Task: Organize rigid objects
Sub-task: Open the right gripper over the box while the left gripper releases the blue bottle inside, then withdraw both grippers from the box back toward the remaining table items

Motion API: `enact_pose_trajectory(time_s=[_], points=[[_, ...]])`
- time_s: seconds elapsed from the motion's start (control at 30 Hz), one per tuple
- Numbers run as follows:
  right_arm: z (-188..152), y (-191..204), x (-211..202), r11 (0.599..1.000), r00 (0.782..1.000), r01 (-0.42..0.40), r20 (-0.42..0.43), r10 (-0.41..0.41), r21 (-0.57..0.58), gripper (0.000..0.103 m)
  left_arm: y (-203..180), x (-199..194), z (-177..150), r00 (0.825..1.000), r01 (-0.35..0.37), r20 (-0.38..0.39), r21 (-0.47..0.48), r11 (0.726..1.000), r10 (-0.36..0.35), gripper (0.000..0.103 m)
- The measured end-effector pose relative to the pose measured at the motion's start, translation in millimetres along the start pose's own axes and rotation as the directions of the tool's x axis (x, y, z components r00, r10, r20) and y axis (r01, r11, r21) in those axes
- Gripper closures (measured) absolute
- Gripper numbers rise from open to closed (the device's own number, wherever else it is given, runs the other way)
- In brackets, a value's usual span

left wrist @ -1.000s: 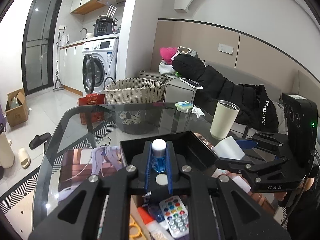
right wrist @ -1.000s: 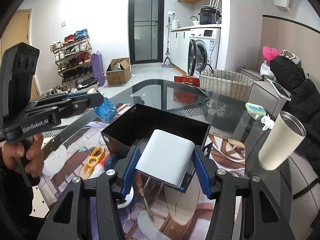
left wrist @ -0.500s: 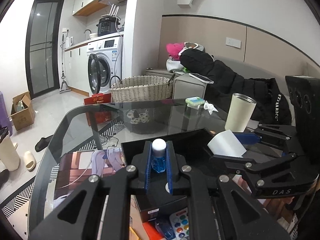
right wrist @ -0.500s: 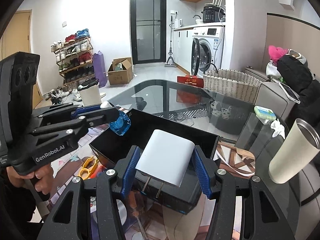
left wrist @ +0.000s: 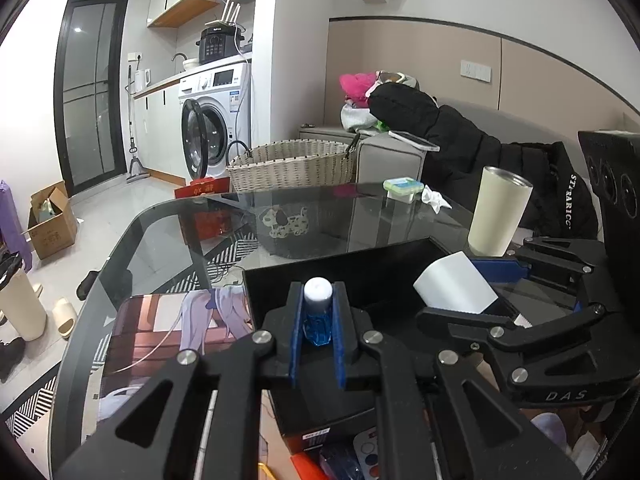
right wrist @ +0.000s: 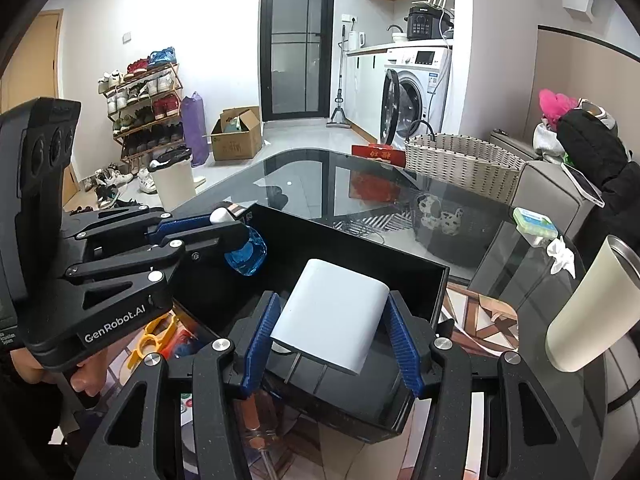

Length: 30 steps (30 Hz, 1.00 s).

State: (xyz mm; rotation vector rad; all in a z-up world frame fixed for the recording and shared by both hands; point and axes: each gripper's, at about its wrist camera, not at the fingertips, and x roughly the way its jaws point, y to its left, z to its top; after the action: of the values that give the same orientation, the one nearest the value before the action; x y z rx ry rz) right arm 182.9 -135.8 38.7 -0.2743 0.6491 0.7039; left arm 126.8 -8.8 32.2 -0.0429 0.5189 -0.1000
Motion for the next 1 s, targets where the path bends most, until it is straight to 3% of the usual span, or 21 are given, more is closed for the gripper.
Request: enact_pose_trajectory(time_s=[0.2,0.27,0.3,0.33,0.37,0.47,0.5,0.6,0.67,1.0], points=[[0.6,-0.8,-12.3,1.0,0.999,0.003,0.05,-0.003,0.013,0.044,-3.6,2.1,0.5,1.0,-0.003,-0.019,0.002,1.0,0.003,0.091],[0.6,-3.8,-21.7,0.999,0.998,0.008,0.067,-0.01,0.032,0.025,-3.6,-3.7,1.9,1.0,0.003,-0.012,-0.003,1.0,-0.003,0.088],[0.3,-4.2,-28.4,0.999,0.997,0.014,0.077,-0.017,0.042,0.021,-3.3,-6.5,2.9,1.0,0.005,-0.009,-0.006,1.0,-0.005,0.078],[0.1,-5.1,-34.9,0.998,0.996,0.022,0.084,-0.026,0.051,0.014,-3.3,-11.1,4.0,1.0,0.011,-0.005,-0.012,1.0,-0.011,0.058],[-0.7,-6.3,-41.6,0.998,0.996,0.025,0.087,-0.029,0.057,0.011,-2.8,-16.3,5.0,1.0,0.019,0.0,-0.021,1.0,-0.019,0.05],[-2.9,-11.8,-60.5,0.996,0.995,0.026,0.096,-0.034,0.085,0.003,-1.5,-31.9,7.3,0.999,0.051,0.005,-0.038,0.998,-0.051,0.049],[-4.5,-13.6,-69.0,0.995,0.994,0.015,0.105,-0.025,0.097,0.003,-1.3,-37.7,7.9,0.998,0.067,0.004,-0.044,0.997,-0.067,0.045],[-8.2,-18.0,-93.0,0.993,0.992,0.008,0.126,-0.023,0.118,0.003,-1.0,-57.7,8.6,0.996,0.079,0.034,-0.054,0.995,-0.077,0.0],[-10.5,-21.6,-110.1,0.991,0.989,0.014,0.147,-0.034,0.131,0.003,-1.0,-74.7,8.6,0.995,0.072,0.08,-0.057,0.996,-0.068,0.0],[-22.2,-33.6,-161.1,0.989,0.985,0.022,0.168,-0.047,0.146,0.001,-7.4,-105.2,1.3,0.997,0.023,0.074,-0.035,0.999,-0.021,0.0]])
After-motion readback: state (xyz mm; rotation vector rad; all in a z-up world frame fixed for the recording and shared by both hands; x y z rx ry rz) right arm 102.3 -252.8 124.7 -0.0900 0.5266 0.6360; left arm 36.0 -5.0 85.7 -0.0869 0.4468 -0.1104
